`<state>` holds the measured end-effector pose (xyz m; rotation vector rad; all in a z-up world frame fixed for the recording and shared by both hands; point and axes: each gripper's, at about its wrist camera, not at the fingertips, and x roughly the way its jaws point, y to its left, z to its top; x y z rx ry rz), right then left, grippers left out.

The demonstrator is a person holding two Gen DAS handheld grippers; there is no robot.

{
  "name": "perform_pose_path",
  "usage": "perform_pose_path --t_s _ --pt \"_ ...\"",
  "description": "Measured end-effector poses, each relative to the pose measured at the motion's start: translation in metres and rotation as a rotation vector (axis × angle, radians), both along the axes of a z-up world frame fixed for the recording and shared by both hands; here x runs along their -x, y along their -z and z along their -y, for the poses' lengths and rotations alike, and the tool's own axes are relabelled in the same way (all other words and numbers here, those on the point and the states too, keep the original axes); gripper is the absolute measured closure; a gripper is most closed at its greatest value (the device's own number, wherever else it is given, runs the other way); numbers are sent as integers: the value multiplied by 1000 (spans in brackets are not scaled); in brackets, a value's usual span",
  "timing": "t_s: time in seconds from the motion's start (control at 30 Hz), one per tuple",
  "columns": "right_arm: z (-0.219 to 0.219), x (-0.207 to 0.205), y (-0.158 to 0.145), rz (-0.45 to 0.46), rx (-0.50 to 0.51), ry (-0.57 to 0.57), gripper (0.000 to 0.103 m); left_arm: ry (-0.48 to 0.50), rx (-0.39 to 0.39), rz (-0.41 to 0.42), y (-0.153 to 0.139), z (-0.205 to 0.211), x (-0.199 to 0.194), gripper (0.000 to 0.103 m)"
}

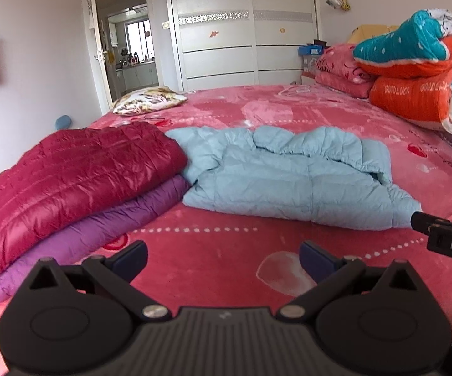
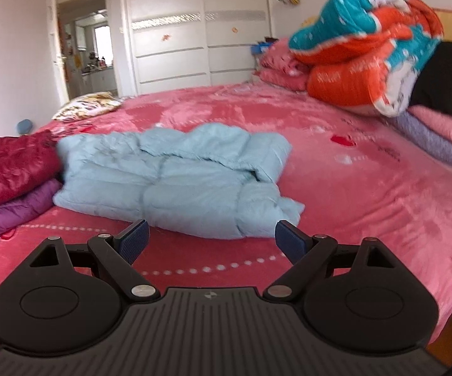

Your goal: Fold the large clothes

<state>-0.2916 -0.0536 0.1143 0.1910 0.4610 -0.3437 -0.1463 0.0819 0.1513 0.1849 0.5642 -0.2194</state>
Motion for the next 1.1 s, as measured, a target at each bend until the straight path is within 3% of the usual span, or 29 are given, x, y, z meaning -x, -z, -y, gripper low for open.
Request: perform_pose_path --t_s 0.3,0.53,0.83,1.1 --pt "25 -30 23 -26 -69 60 0 31 -12 -11 31 22 -28 1" --pt "50 -52 33 10 -163 93 0 61 -58 5 53 39 -55 1" --pt "50 -77 43 -23 -248 15 0 51 -67 43 68 47 -101 1" --pt "47 -79 46 -44 -322 -62 0 2 -43 73 80 27 -148 1"
